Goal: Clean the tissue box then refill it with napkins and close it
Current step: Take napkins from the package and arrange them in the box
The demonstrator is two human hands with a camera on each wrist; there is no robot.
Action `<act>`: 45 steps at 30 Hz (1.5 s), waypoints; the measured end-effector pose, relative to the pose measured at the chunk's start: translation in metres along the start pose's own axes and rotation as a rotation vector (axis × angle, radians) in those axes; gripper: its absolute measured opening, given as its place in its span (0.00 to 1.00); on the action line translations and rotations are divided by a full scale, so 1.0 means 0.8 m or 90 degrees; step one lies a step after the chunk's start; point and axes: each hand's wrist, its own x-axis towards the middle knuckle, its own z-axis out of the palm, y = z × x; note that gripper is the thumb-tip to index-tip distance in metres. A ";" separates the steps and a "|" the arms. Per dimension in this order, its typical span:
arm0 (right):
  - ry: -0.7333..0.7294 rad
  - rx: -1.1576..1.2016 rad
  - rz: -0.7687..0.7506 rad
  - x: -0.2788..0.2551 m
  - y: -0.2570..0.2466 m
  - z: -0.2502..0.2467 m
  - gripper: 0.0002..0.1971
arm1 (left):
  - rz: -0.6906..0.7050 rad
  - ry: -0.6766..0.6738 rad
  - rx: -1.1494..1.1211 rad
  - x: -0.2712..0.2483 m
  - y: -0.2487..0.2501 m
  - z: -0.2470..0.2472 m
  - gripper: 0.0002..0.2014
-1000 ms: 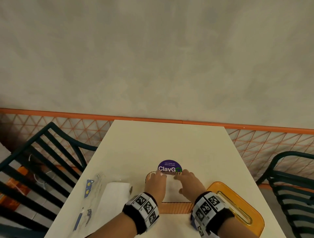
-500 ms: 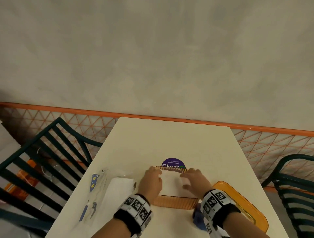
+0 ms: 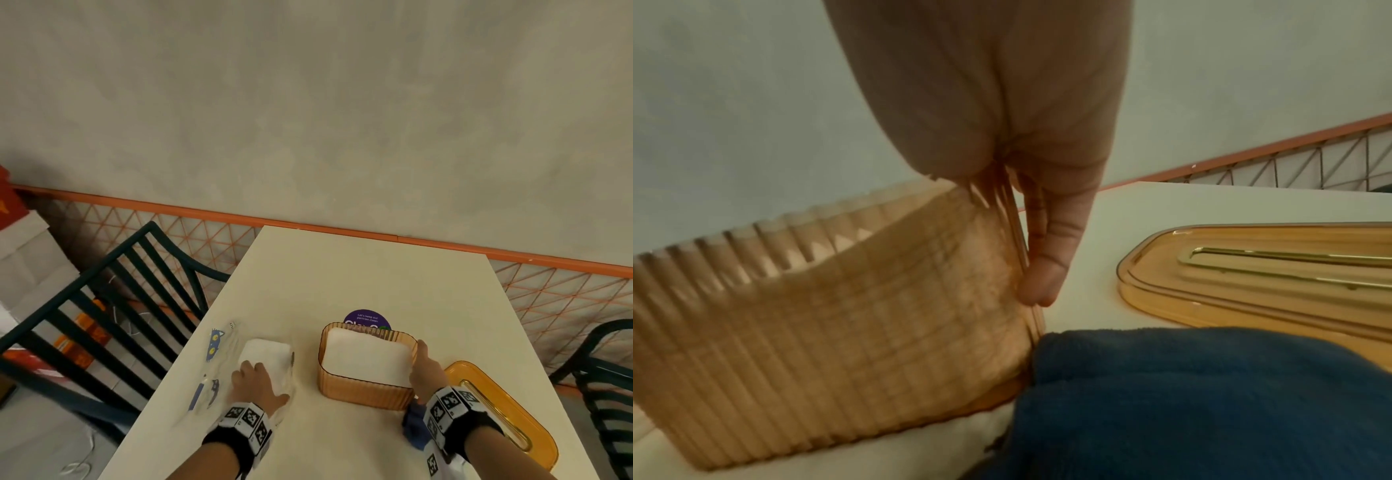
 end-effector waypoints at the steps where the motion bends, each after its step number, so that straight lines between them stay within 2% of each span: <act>1: 0.002 -0.008 -0.003 0.000 0.000 0.000 0.29 | 0.001 0.014 0.013 -0.001 0.002 0.001 0.34; 5: 0.005 -0.034 -0.017 -0.004 0.001 0.000 0.27 | 0.002 0.046 0.036 -0.001 0.008 0.003 0.25; 9: 0.001 -0.042 -0.025 -0.007 0.002 -0.001 0.28 | -0.009 0.013 0.042 0.000 0.014 0.002 0.19; 16: -0.007 -0.036 -0.016 -0.004 0.003 0.001 0.30 | 0.009 0.010 0.071 0.003 0.013 0.008 0.15; 20: -0.015 -0.050 -0.025 -0.002 0.005 0.001 0.31 | 0.066 0.060 0.065 0.004 0.003 0.008 0.17; 22: -0.023 -0.052 -0.027 -0.001 0.005 0.000 0.31 | 0.072 0.041 0.044 -0.001 -0.001 -0.013 0.20; 25: -0.031 -0.023 -0.029 -0.002 0.008 -0.005 0.29 | 0.085 0.034 0.067 -0.008 -0.012 -0.053 0.16; 28: 0.051 -0.015 -0.067 0.001 0.007 -0.028 0.28 | 0.115 0.064 0.016 -0.032 -0.013 -0.094 0.16; 29: 0.088 0.012 -0.090 -0.001 0.000 -0.040 0.28 | 0.090 0.067 -0.016 -0.040 -0.010 -0.109 0.15; 30: 0.095 0.056 -0.118 -0.004 -0.010 -0.051 0.28 | 0.079 0.108 -0.099 -0.044 -0.006 -0.121 0.13; 31: 0.063 0.115 -0.144 -0.010 -0.024 -0.062 0.28 | 0.107 0.139 -0.135 -0.049 -0.001 -0.135 0.12; 34: -0.140 0.342 -0.189 -0.042 -0.072 -0.088 0.26 | 0.231 0.230 -0.147 -0.064 0.025 -0.156 0.13; 36: -0.230 0.487 -0.180 -0.060 -0.096 -0.097 0.23 | 0.331 0.251 -0.128 -0.074 0.045 -0.154 0.15; 38: -0.291 0.616 -0.134 -0.068 -0.110 -0.104 0.27 | 0.436 0.285 -0.103 -0.082 0.061 -0.143 0.16; 40: -0.317 0.682 -0.109 -0.069 -0.114 -0.109 0.24 | 0.549 0.304 -0.110 -0.080 0.070 -0.126 0.16; 42: -0.286 0.706 -0.092 -0.068 -0.108 -0.115 0.25 | 0.622 0.282 -0.164 -0.075 0.072 -0.110 0.18; 44: -0.235 0.685 -0.100 -0.066 -0.096 -0.122 0.30 | 0.627 0.237 -0.312 -0.071 0.070 -0.100 0.22; 45: -0.223 0.668 -0.116 -0.068 -0.091 -0.128 0.29 | 0.585 0.220 -0.434 -0.072 0.069 -0.099 0.21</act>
